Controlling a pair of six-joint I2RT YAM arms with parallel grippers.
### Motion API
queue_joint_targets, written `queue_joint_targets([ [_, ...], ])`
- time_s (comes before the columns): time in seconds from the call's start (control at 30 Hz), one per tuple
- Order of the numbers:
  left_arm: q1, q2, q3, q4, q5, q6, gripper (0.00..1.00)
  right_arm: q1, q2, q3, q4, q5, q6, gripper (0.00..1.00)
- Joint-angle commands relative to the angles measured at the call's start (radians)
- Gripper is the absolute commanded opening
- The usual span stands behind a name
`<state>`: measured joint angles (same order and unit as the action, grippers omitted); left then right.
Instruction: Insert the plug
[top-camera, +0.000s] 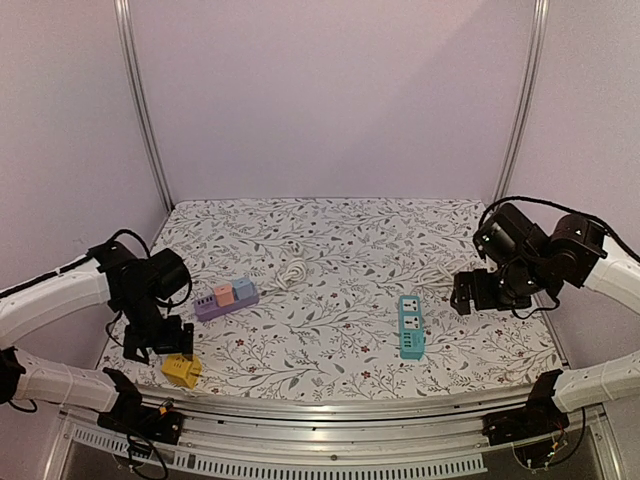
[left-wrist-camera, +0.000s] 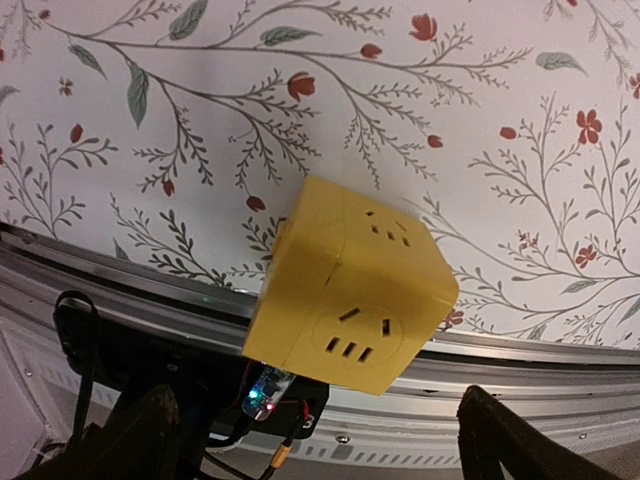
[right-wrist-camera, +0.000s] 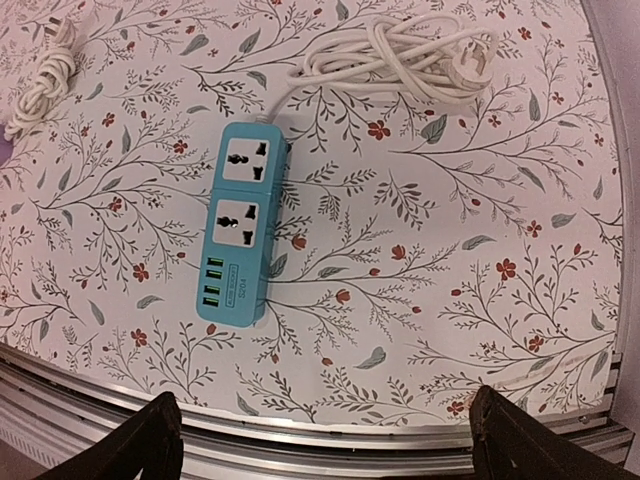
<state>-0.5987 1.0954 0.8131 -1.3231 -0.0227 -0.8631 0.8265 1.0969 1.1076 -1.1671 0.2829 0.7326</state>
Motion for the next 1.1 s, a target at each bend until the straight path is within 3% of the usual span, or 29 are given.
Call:
queue_joint_targets([
  [0.0,-0.019,0.059,-0.027,0.088,0.039,-0.039,0.96,-0.005,-0.044,-0.019,-0.003,-0.002,0.027,0.99],
  [0.47,-0.035,0.156,-0.049,0.139,0.038,-0.038,0.74,-0.005,-0.059,-0.022,-0.022,0.001,0.049,0.99],
  [0.7,-0.038,0.165,-0.044,0.142,0.039,-0.05,0.69,-0.006,-0.065,-0.025,-0.023,0.006,0.048,0.99],
  [0.73,-0.041,0.168,-0.038,0.138,0.037,-0.049,0.7,-0.005,-0.065,-0.025,-0.022,0.005,0.048,0.99],
  [0.93,-0.05,0.165,0.006,0.072,-0.066,-0.06,0.99,-0.004,-0.06,-0.026,-0.019,-0.001,0.047,0.99],
  [1.07,-0.05,0.165,-0.018,0.108,-0.055,-0.063,1.0,-0.004,-0.061,-0.026,-0.024,-0.001,0.045,0.99],
])
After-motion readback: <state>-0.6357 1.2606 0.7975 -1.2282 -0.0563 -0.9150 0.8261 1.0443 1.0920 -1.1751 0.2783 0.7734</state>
